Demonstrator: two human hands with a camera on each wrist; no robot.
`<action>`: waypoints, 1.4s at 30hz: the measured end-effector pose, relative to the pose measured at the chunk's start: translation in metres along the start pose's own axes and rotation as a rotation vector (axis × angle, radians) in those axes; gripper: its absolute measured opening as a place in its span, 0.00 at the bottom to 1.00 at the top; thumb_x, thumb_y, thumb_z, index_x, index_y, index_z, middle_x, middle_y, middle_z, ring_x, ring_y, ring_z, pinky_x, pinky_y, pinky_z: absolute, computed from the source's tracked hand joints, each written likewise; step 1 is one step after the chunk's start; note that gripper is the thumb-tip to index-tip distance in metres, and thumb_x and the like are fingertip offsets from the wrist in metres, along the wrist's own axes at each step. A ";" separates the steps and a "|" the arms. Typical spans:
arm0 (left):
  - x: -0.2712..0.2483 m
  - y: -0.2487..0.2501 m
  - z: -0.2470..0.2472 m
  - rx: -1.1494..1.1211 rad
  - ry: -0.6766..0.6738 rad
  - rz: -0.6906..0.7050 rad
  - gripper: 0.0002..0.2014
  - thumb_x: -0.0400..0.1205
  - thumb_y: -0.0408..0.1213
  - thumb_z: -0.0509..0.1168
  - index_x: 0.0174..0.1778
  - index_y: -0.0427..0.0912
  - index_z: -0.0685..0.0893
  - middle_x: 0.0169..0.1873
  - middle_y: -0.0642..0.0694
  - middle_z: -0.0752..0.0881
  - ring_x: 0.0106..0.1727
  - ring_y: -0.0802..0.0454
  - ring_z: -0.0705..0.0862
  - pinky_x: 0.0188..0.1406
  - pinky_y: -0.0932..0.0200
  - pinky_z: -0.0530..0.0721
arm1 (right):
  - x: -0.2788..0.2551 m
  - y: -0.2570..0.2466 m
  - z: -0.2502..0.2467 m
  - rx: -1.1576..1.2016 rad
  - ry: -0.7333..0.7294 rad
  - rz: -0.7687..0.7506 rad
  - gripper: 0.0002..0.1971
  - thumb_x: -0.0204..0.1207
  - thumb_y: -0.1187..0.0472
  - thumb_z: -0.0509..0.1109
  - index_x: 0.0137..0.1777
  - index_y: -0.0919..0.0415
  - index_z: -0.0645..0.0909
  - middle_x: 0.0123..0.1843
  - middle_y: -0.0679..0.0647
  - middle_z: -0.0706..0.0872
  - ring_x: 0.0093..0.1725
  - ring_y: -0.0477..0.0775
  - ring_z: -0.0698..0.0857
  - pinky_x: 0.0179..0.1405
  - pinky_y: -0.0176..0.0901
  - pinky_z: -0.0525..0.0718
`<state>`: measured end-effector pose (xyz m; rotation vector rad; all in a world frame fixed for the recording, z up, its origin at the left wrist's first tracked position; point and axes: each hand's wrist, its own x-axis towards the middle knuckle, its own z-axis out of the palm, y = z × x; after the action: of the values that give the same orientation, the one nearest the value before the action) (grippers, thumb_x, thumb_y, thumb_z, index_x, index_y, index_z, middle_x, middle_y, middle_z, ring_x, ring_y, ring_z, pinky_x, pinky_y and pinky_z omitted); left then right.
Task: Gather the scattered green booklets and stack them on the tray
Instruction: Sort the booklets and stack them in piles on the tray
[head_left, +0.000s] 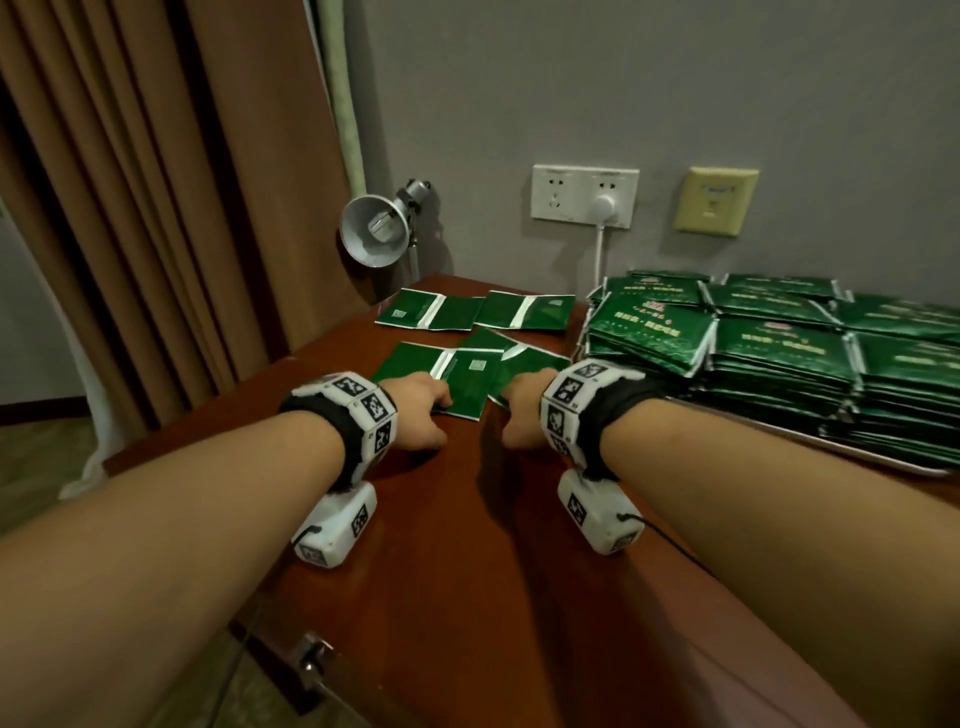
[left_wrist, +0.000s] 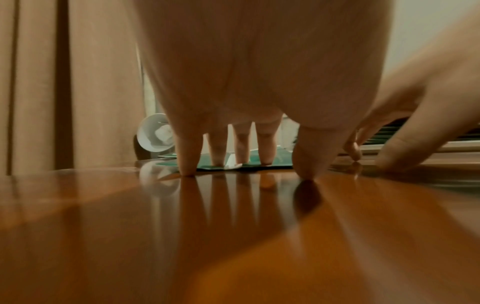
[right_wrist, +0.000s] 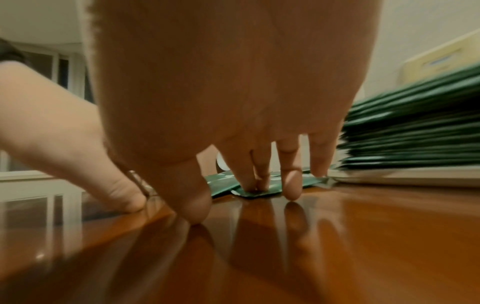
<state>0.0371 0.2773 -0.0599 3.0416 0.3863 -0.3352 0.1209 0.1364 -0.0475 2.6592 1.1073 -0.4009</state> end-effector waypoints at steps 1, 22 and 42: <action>-0.009 0.009 0.002 -0.004 -0.006 0.014 0.27 0.80 0.48 0.68 0.75 0.49 0.72 0.73 0.48 0.71 0.70 0.48 0.75 0.63 0.58 0.76 | -0.013 0.000 0.005 -0.011 -0.003 -0.003 0.19 0.70 0.43 0.66 0.53 0.55 0.81 0.51 0.54 0.83 0.50 0.60 0.85 0.54 0.54 0.87; -0.150 0.149 0.046 -0.040 0.043 0.192 0.22 0.69 0.57 0.75 0.49 0.47 0.78 0.50 0.50 0.80 0.48 0.49 0.81 0.45 0.53 0.80 | -0.223 0.055 0.104 0.189 0.096 -0.019 0.28 0.67 0.45 0.75 0.66 0.46 0.73 0.61 0.51 0.81 0.54 0.53 0.82 0.51 0.46 0.84; -0.168 0.174 0.044 0.029 0.146 0.142 0.08 0.77 0.36 0.64 0.51 0.43 0.79 0.47 0.42 0.84 0.48 0.42 0.84 0.42 0.53 0.83 | -0.252 0.043 0.108 -0.009 0.100 0.052 0.19 0.74 0.58 0.69 0.63 0.56 0.71 0.43 0.51 0.80 0.44 0.56 0.83 0.38 0.47 0.82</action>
<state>-0.0870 0.0653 -0.0608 3.1095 0.1714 -0.1124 -0.0364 -0.0920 -0.0589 2.7205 1.0624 -0.2554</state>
